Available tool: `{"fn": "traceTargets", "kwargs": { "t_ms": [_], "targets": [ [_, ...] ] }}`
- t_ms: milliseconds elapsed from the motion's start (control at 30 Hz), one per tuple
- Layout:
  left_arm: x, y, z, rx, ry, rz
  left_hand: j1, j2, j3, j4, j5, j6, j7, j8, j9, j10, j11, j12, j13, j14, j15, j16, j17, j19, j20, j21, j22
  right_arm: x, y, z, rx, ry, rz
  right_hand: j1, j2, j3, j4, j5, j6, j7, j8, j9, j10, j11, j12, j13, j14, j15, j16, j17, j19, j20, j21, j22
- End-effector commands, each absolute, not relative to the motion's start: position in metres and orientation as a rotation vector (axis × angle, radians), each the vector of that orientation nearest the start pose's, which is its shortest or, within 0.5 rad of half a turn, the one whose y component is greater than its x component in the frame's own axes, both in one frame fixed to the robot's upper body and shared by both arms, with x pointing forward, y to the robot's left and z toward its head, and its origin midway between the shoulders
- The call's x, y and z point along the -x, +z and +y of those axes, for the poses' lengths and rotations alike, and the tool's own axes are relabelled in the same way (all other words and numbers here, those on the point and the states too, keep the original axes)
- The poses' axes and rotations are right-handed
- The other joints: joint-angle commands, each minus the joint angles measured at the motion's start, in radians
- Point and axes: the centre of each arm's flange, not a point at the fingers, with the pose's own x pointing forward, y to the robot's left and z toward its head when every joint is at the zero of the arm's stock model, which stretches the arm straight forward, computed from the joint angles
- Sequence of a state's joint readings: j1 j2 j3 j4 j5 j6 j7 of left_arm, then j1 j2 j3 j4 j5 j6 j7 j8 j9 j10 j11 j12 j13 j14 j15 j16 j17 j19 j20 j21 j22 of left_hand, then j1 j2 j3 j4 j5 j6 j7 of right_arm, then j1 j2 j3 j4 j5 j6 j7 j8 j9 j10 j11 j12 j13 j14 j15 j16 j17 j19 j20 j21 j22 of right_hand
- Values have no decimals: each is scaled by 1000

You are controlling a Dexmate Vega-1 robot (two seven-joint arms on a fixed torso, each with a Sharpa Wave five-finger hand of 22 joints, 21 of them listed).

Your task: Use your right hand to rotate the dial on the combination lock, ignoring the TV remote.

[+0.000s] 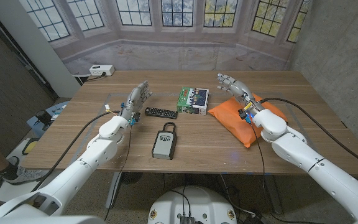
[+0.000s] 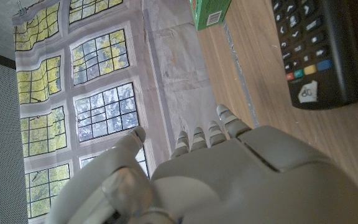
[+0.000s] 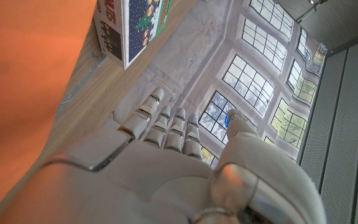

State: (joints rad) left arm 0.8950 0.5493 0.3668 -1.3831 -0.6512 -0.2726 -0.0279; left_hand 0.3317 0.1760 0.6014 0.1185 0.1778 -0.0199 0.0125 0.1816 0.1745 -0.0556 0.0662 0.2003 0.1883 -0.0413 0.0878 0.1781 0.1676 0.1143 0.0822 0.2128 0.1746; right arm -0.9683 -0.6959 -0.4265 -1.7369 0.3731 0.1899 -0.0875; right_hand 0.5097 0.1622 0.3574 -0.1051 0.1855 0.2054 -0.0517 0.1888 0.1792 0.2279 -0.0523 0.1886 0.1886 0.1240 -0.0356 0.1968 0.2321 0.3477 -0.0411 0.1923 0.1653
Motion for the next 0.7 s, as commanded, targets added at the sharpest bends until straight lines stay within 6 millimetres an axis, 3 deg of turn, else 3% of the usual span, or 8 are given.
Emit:
{"fn": "traceTargets", "kwargs": {
  "t_ms": [33, 700],
  "targets": [
    [-634, -37, 287, 13, -238, -592, 7, -2, 4, -6, -1, -5, 4, 2, 4, 1, 10, 5, 3, 3, 9, 0, 2, 11, 0, -5, 2, -552, 0, -206, 502, 305, -729, 14, -1, 2, -8, 7, 3, 11, 1, 4, 5, 1, 4, 3, 3, -41, 9, -1, 2, -37, -3, 2],
    [-625, -41, 292, 14, -227, -608, 11, -3, 10, -15, -2, -8, 4, 1, 4, -4, 13, 4, 3, 2, 10, -1, 2, 10, 2, -7, 2, -527, 7, -182, 718, 305, -766, 20, -2, 3, -17, 9, -6, 7, -2, 3, 4, -8, 4, 2, 5, -38, 11, -7, -2, -38, -5, 2]
  ]
}}
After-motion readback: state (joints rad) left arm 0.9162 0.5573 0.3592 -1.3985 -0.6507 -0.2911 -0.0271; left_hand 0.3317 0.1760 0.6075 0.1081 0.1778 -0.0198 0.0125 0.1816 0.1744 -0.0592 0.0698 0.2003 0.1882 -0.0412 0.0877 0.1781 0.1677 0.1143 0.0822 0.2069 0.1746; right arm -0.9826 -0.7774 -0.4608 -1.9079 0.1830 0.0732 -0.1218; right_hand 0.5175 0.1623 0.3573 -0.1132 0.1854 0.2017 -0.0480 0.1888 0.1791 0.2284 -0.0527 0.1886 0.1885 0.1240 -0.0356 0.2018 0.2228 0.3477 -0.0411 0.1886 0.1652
